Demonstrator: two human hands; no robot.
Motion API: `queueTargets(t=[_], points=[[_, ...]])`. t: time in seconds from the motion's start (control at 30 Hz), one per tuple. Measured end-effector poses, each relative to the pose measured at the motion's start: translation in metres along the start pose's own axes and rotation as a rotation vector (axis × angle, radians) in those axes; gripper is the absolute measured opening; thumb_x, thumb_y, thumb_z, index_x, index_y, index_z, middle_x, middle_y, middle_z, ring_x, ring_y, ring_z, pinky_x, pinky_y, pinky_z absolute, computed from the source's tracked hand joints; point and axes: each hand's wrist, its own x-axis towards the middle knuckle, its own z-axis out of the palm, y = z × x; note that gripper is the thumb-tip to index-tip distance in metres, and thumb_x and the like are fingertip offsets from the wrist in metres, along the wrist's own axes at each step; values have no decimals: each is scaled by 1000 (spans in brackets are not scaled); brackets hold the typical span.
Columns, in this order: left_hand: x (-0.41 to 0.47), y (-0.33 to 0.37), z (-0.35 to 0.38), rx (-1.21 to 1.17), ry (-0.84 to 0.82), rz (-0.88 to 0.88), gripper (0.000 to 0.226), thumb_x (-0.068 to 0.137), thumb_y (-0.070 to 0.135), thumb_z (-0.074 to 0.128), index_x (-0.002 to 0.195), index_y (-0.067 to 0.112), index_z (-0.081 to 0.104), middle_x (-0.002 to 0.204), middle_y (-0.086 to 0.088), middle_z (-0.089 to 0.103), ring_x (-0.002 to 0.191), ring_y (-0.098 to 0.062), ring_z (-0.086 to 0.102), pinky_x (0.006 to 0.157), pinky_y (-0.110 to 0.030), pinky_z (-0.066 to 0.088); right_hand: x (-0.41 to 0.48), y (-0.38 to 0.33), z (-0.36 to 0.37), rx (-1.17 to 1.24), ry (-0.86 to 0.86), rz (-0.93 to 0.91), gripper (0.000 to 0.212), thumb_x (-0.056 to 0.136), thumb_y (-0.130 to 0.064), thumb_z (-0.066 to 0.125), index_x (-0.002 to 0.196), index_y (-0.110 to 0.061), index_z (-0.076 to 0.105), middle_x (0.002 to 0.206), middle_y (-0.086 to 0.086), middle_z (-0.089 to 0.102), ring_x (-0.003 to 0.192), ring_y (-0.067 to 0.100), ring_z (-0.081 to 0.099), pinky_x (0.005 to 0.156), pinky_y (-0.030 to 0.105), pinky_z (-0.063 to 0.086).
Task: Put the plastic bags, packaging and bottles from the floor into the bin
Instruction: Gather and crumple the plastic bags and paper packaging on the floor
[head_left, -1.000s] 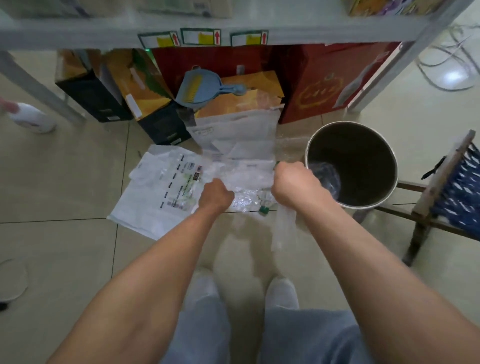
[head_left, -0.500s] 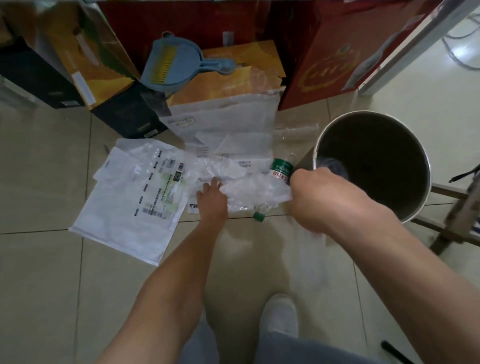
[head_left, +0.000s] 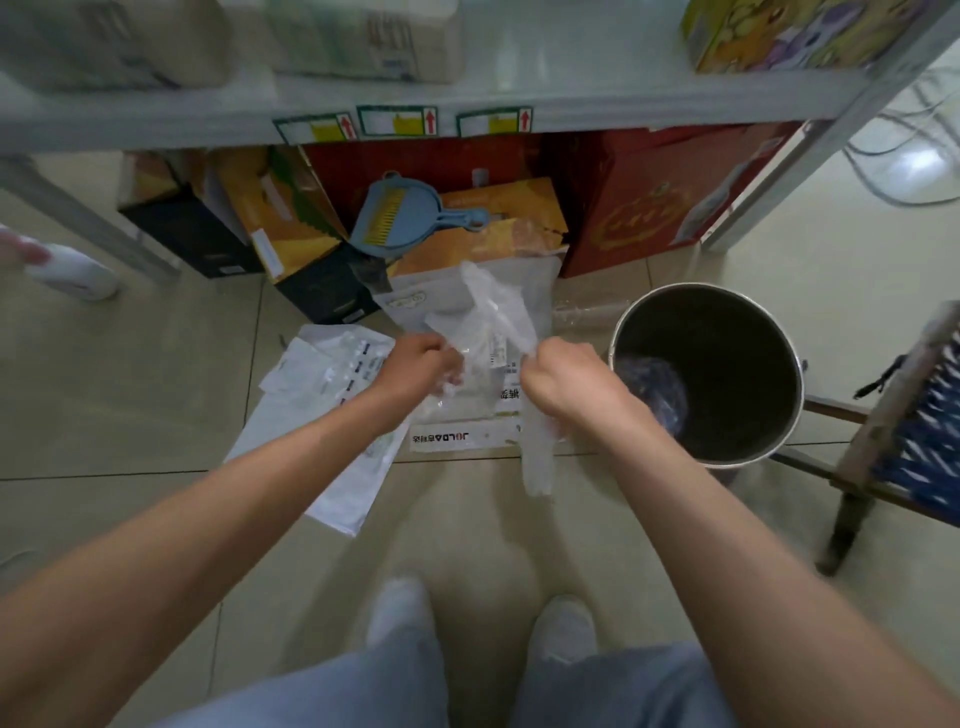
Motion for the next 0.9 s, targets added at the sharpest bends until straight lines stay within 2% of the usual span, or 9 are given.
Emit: queueTargets(t=[0.13,0.23,0.3,0.4,0.5,0.67,0.77,0.83,0.9], points=[[-53,18,19,-153,-113,122,15,89,7,64,91,-8,66,78,-10,61,67,-7,58,67,-28,45,-11,-15,9,177,-43,30,71,103,-57,26,136,-3,58,135,19,57,81,41,71,60,35,61],[-74,25,31,-304,-208,148,21,90,0,60,102,12,73,95,-2,74,90,-14,69,78,-27,53,-16,-18,13,245,-28,58,61,102,-53,35,130,-5,62,118,16,61,61,31,68,50,32,58],[-77,25,31,-367,-254,125,23,89,3,61,108,9,72,103,-8,75,97,-20,70,86,-36,55,-18,-17,12,246,32,26,40,105,-35,39,114,-5,65,104,16,58,59,28,65,52,33,57],[-73,20,26,-458,-343,31,19,88,11,57,100,9,72,97,-10,75,98,-22,71,87,-39,50,-19,-10,11,131,129,3,22,95,-18,51,105,-5,64,115,24,63,90,42,66,76,40,58],[-60,0,26,-269,-284,-32,18,94,10,56,99,8,73,96,-9,78,99,-22,74,82,-36,51,-16,-3,12,16,128,38,32,93,-10,51,122,-1,61,126,24,59,108,44,61,77,39,49],[-1,-64,26,456,-130,-69,17,86,20,64,87,3,68,92,-6,72,90,-23,66,75,-29,47,-6,1,10,-128,78,81,34,96,-9,50,128,-2,58,130,22,57,113,42,60,77,39,47],[30,-101,34,396,22,-234,33,85,31,70,101,6,56,97,-11,58,82,-22,56,67,-28,41,2,2,9,-188,50,110,34,96,-8,49,129,-2,57,125,21,58,111,40,62,79,41,50],[48,-129,44,450,34,-277,69,82,42,74,133,3,48,130,-15,54,114,-29,56,86,-32,45,8,4,9,-206,49,118,30,95,-10,50,124,-3,58,115,18,59,103,38,64,78,41,53],[63,-154,55,657,-23,-219,104,80,53,73,155,4,21,160,-16,26,144,-33,34,110,-46,36,12,4,10,-224,48,123,25,95,-12,52,119,-5,58,112,16,60,99,36,65,81,43,57]])
